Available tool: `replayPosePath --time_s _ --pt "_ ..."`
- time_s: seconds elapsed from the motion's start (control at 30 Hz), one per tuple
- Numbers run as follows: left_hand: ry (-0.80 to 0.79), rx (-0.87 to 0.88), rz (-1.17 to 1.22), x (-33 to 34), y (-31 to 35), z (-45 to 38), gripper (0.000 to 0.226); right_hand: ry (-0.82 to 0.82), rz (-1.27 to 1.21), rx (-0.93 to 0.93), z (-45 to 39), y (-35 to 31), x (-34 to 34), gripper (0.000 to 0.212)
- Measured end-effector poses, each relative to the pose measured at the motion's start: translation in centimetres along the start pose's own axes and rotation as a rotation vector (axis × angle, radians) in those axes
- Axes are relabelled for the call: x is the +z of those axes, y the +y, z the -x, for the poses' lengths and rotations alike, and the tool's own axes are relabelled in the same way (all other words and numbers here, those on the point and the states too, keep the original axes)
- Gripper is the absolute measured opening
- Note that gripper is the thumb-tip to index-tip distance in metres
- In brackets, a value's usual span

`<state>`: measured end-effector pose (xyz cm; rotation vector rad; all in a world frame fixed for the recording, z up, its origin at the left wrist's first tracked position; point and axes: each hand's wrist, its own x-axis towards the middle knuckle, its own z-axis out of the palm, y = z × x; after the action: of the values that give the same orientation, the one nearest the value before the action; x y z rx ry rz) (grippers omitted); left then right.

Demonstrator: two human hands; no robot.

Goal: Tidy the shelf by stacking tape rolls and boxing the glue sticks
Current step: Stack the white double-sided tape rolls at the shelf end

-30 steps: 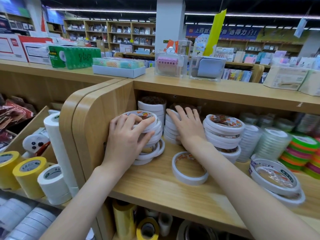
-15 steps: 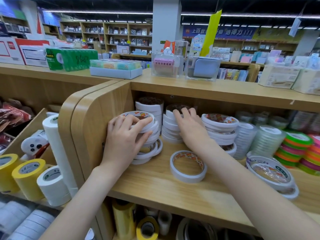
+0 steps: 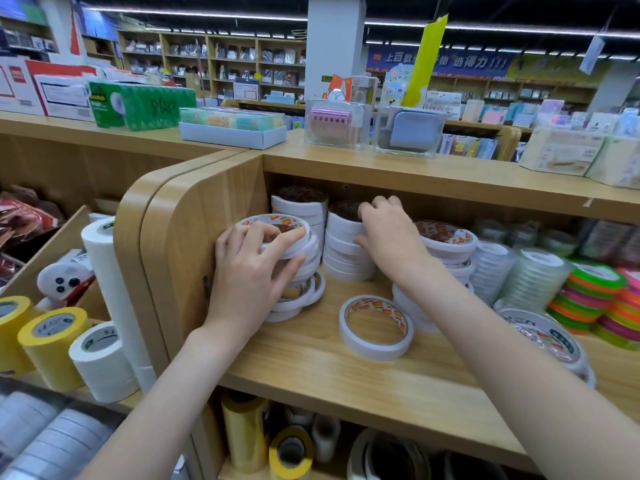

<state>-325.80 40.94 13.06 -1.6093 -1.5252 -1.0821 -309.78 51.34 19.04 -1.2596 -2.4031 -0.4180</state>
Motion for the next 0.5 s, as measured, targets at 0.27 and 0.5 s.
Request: replayPosePath --time_s 0.27,0.5 --pt "-0.017 -0.017 0.007 -0.2 0.1 0.1 0.033 -0.124 0.003 0.054 -0.9 0.0 0.0 0.039" --pt "-0.042 -0.118 0.012 0.0 0.9 0.9 0.035 0.038 -0.032 -0.044 0.4 0.2 0.2 0.042"
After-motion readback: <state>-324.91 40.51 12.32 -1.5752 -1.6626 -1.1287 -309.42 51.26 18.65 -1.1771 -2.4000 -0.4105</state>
